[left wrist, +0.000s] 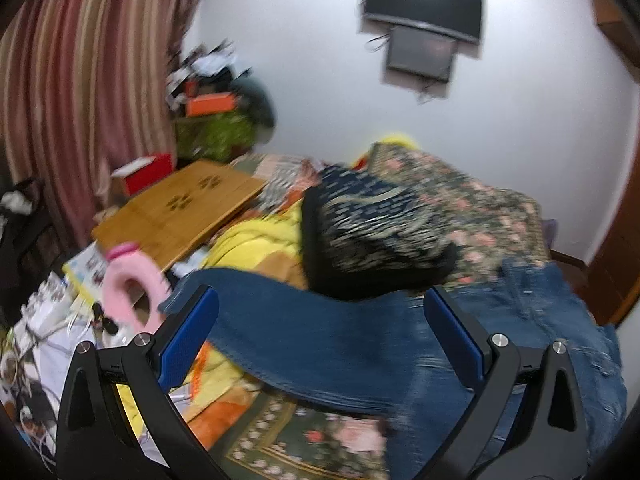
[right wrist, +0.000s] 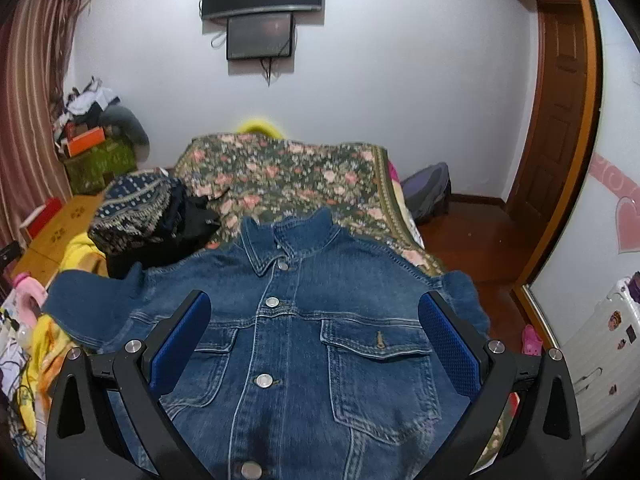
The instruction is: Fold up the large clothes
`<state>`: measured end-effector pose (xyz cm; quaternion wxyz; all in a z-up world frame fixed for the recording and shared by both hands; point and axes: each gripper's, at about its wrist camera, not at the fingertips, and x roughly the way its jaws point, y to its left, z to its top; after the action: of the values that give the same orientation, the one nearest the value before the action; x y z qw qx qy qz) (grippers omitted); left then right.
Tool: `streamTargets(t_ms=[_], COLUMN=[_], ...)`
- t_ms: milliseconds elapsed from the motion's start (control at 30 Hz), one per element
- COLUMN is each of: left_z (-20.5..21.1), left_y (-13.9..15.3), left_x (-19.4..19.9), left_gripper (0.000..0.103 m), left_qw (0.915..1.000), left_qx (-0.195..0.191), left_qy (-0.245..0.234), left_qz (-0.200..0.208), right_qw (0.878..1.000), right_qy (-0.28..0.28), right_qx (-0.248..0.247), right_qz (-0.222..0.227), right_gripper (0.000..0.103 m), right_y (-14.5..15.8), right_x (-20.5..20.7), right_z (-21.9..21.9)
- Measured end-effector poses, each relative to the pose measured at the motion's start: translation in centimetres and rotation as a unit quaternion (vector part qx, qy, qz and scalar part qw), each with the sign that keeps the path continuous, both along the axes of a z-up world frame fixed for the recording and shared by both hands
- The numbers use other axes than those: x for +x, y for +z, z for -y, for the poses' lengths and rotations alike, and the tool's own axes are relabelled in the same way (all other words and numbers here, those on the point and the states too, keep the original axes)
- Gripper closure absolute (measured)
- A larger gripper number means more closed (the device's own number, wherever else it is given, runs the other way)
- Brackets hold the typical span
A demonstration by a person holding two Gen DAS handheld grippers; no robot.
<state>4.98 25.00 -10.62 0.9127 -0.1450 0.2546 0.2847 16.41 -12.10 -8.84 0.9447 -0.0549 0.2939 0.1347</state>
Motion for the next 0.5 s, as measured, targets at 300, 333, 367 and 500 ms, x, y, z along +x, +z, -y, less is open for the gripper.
streamTargets(t_ms=[300, 333, 367, 500], left_z=[-10.0, -11.1, -12.1, -14.8], left_y=[-9.0, -10.2, -11.4, -16.0], left_x=[0.4, 0.3, 0.3, 0.0], left_gripper=[0.03, 0.032, 0.033, 0.048], left_qw=[0.9848, 0.9801, 0.9746, 0.9452], left_qx=[-0.141, -0.168, -0.196, -0.309], left_qy=[0.07, 0.074, 0.076, 0.08], left_qz=[-0.073, -0.077, -0.077, -0.069], right_qw=[0.998, 0.998, 0.997, 0.996], right_qy=[-0.006, -0.007, -0.008, -0.007], right_qx=[-0.028, -0.03, -0.029, -0.029], right_qz=[-0.056, -0.061, -0.068, -0.087], right_gripper=[0.0, 0.0, 0.0, 0.0], right_y=[-2.9, -3.1, -3.4, -4.0], right_x=[3.7, 4.1, 4.4, 5.3], right_z=[-0.6, -0.7, -0.7, -1.1])
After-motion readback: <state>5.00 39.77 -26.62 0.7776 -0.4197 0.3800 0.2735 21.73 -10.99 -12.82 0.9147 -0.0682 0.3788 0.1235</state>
